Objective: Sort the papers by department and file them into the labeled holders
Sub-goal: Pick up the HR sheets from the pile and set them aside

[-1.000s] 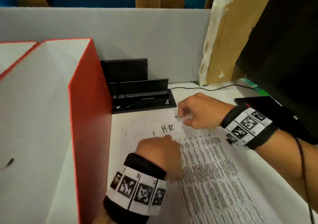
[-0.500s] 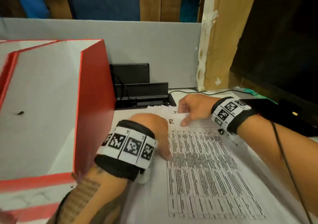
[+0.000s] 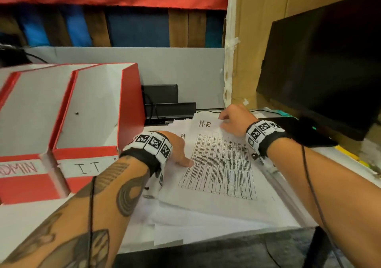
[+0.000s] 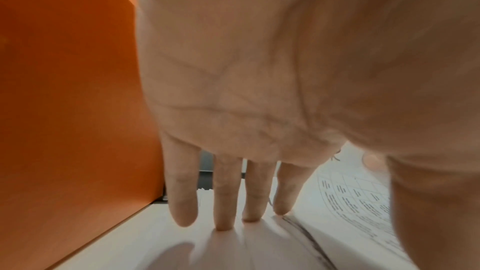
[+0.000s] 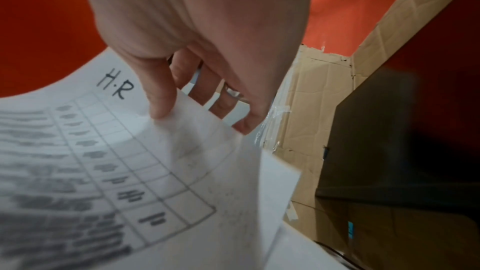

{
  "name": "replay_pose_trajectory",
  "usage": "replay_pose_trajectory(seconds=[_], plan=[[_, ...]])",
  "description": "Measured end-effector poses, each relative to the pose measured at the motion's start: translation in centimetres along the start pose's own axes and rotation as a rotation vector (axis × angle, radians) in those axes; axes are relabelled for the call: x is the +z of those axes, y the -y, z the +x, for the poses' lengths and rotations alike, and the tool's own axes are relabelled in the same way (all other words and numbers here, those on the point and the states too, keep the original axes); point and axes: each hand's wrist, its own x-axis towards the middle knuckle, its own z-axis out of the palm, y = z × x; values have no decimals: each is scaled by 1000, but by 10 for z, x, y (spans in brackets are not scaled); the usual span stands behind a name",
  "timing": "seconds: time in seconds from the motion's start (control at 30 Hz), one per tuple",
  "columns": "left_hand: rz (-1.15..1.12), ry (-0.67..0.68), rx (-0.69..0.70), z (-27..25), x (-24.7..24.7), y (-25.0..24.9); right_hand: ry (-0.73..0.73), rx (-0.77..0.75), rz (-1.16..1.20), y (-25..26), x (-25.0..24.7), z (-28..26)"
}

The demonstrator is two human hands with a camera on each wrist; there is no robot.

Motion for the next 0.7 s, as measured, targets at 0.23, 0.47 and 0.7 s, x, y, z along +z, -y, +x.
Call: replay_pose_trajectory(seconds=[0.23, 0.47, 0.7], plan=[[133, -48, 32, 12, -10, 3, 8, 30, -73, -5, 4, 4], [131, -337, 11, 69, -58, 22, 32, -9, -80, -36, -2, 35], [84, -109, -79, 92, -48, 14, -27, 247, -143, -79, -43, 38]])
